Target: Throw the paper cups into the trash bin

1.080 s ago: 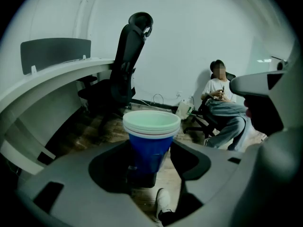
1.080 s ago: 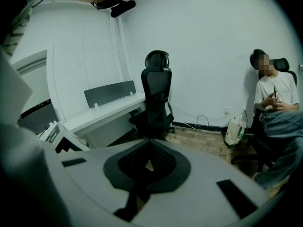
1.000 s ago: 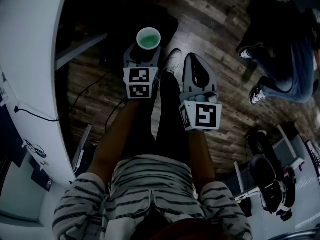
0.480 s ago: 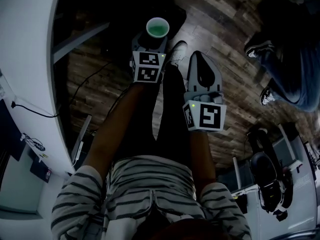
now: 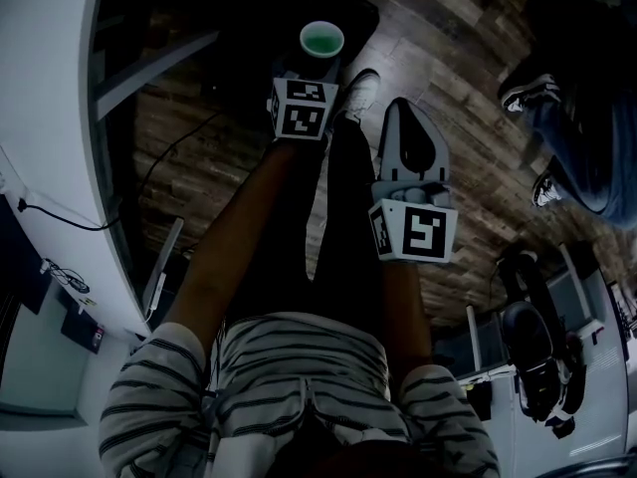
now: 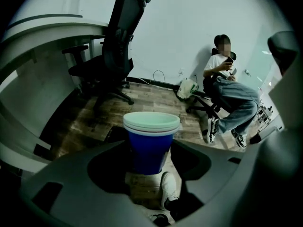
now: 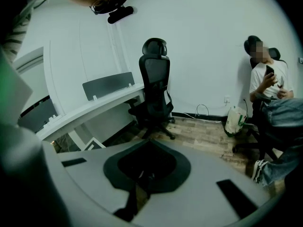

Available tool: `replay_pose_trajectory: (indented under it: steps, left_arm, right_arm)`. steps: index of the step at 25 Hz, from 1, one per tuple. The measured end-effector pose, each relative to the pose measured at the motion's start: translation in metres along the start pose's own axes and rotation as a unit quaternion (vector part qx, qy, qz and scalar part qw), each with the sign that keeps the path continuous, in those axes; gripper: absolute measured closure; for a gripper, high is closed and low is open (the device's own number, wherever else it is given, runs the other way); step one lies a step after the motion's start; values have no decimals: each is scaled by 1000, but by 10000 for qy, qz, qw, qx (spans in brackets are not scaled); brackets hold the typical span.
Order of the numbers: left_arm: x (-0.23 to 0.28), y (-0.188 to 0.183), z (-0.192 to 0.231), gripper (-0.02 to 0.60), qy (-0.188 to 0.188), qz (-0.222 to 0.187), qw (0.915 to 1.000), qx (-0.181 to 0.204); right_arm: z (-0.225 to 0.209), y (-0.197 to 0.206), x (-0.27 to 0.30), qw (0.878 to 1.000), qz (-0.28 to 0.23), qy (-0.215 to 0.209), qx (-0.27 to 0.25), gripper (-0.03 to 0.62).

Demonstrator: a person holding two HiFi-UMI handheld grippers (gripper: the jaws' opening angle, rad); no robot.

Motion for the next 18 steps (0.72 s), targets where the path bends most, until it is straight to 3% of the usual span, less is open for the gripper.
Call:
replay_pose_trajectory:
  steps: [18]
  left_arm:
    - [50, 9, 11, 305, 92, 368, 9993, 24]
  right_arm:
    - [-6, 15, 10, 9999, 136, 56, 58, 583]
Point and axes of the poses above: the fingertips, and each gripper's own axes: x forward along the fingers, z to its left, y out of its underside, the point moved 10 cm from there along -x, backward along the fingers, and after that the axes turned 6 degrees about x, right-handed, at the moved point
